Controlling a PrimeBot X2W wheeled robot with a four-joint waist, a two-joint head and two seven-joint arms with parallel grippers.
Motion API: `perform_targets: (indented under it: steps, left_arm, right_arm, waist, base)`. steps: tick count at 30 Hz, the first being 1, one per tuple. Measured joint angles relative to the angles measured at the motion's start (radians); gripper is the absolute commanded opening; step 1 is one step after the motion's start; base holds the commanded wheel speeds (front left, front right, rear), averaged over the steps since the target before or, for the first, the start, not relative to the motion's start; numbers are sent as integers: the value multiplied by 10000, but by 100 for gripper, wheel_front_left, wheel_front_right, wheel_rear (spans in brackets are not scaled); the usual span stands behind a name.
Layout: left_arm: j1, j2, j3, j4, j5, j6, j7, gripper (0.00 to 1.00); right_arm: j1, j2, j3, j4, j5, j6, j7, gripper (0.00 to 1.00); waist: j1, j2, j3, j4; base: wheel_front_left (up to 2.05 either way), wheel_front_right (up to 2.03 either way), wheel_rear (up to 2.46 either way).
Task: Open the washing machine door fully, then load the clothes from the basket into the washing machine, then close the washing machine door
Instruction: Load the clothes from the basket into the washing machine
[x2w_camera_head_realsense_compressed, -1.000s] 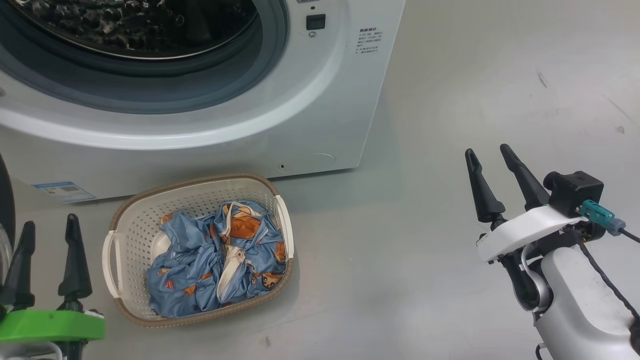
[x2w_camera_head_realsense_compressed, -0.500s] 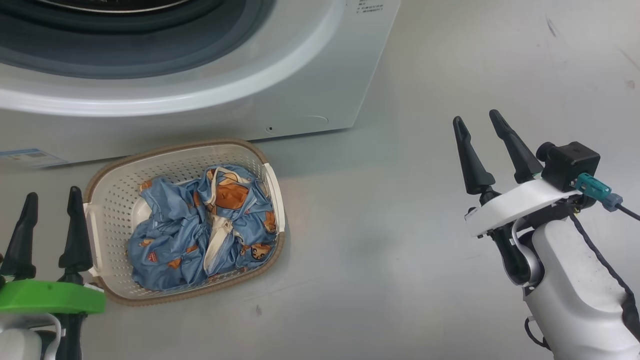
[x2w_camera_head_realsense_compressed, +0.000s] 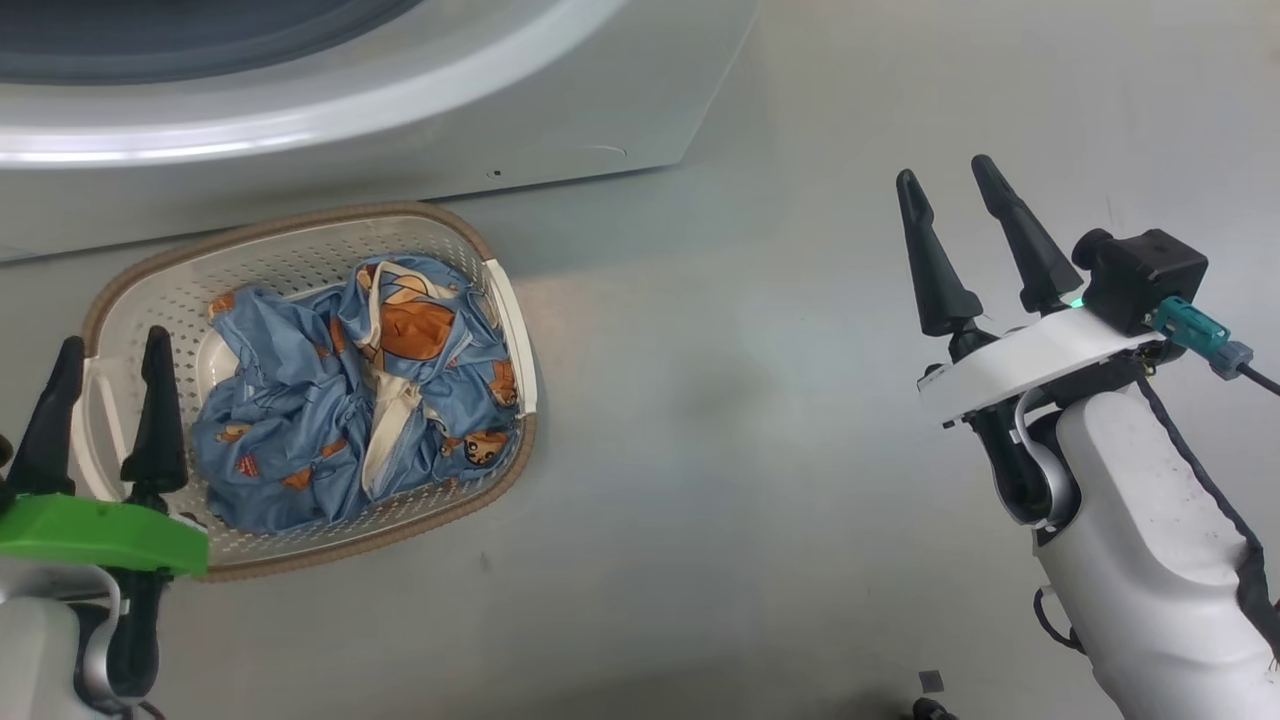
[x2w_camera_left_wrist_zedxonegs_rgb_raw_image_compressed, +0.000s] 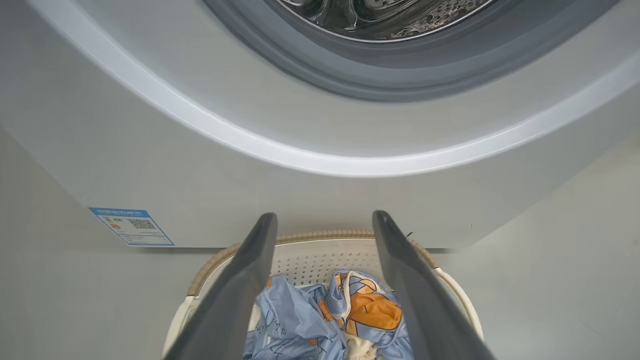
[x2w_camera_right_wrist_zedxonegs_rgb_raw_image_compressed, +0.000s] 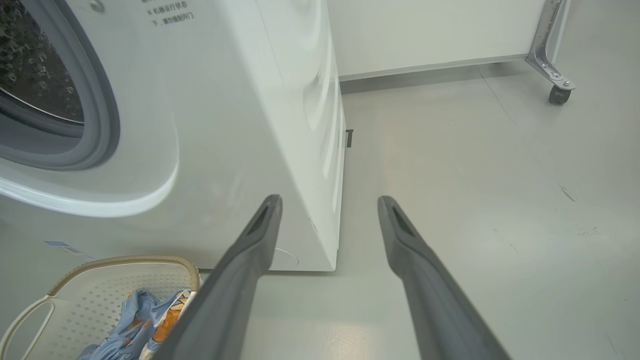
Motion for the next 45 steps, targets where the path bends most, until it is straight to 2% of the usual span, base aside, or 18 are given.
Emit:
perform_targets:
  steps: [7, 21, 34, 45]
  left_arm:
    - [-609, 17, -42, 782, -144, -75, 324, 100]
    - [-2046, 270, -1124, 2871, -50, -178, 1528, 100]
    - [-3162, 548, -1871, 4564, 35, -265, 2516, 100]
    - [-4110, 832, -1927, 5823, 56, -265, 2987, 100]
  right_arm:
    - [-270, 79, -36, -33, -81, 0, -2, 100]
    - [-831, 495, 176, -65, -84, 0, -2, 100]
    - [-1073, 767, 203, -107, -84, 0, -2, 100]
    - [-1262, 851, 146, -222, -171, 0, -4, 100]
  waist:
    - [0, 0, 655, -138]
    - [0, 0, 1816, -369]
    - [0, 0, 2714, -927]
    - [-1, 0, 3396, -1350]
  base:
    - [0, 0, 0]
    - [0, 0, 0]
    - [0, 0, 0]
    - [0, 0, 0]
